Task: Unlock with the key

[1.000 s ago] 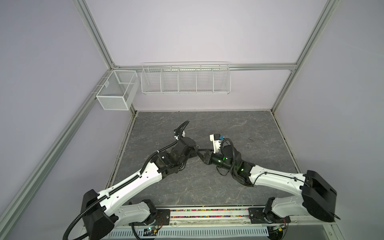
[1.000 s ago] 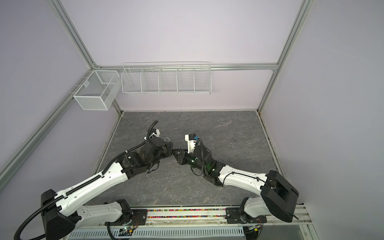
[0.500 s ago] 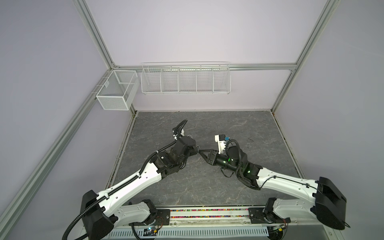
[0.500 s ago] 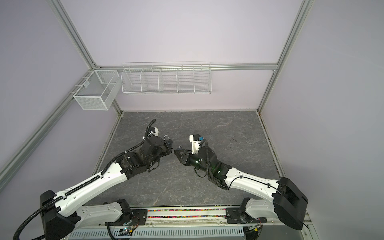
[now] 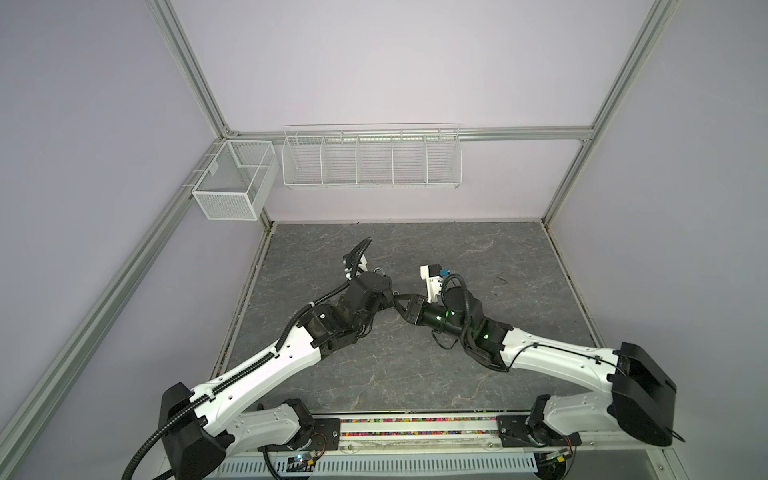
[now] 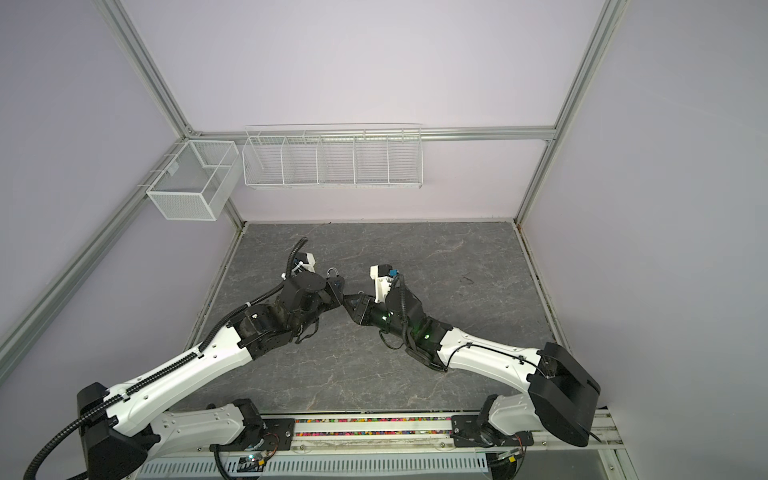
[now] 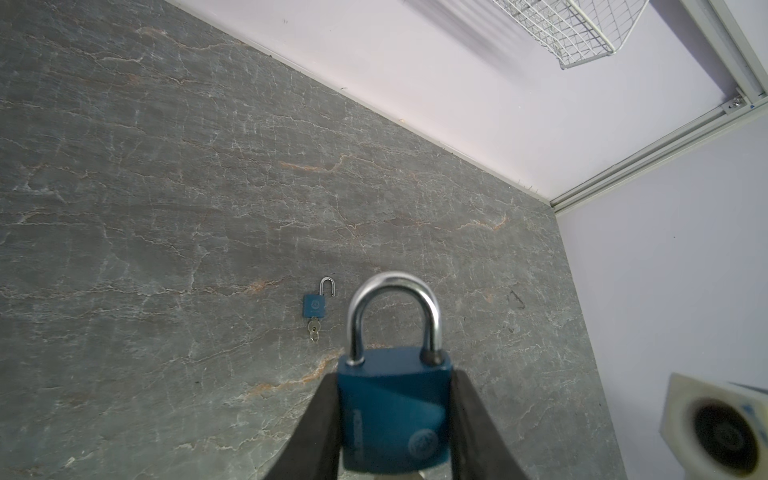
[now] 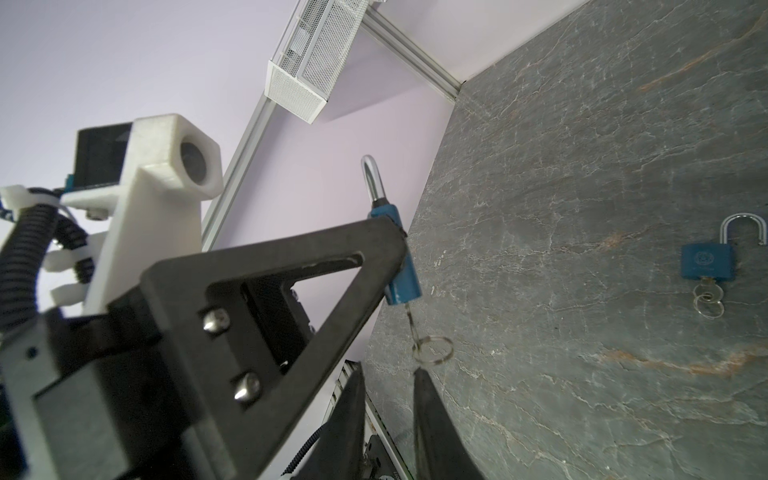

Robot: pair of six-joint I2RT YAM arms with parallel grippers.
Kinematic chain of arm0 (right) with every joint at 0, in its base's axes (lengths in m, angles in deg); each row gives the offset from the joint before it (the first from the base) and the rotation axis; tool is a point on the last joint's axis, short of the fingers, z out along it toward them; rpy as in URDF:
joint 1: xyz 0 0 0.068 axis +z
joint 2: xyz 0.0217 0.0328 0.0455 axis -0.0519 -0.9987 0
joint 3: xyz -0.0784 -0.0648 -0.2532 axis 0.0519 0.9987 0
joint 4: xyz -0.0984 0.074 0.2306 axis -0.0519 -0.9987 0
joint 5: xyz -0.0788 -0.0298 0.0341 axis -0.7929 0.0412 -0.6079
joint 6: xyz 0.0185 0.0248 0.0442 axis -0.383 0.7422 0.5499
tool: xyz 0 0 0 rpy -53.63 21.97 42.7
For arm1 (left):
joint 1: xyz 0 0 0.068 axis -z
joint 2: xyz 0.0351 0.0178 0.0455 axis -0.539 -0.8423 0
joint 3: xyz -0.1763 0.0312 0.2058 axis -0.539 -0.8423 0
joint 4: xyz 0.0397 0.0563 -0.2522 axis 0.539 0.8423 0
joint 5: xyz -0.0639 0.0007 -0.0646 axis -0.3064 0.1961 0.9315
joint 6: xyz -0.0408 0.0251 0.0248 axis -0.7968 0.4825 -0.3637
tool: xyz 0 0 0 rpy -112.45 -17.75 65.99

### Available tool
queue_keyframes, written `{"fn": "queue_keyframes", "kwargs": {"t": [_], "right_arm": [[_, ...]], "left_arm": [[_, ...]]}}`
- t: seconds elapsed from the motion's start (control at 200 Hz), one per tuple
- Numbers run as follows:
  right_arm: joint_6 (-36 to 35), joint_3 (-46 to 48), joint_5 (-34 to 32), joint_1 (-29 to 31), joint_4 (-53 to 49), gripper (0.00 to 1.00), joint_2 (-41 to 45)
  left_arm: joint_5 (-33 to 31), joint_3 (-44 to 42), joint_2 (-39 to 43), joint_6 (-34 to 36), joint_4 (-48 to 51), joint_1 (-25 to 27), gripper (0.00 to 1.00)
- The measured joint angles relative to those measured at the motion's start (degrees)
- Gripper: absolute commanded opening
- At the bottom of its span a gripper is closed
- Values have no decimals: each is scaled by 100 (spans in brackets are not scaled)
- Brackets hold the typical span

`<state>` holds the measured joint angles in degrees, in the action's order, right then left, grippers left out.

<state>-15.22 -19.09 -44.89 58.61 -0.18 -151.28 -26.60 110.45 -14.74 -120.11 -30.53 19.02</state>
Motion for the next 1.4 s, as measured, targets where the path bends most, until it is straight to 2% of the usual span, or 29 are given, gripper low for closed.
{"fn": "queue_keyframes", "kwargs": {"t": [0.71,1.399], "right_arm": [[-46,-243,-190,0,-214,25,-210],[-205,-328,-188,-15,-203,15,-317]], "left_arm": [[9,-2,146,-68,-85,-13,0],[267,-74,162,-131,-219,-13,0]]}}
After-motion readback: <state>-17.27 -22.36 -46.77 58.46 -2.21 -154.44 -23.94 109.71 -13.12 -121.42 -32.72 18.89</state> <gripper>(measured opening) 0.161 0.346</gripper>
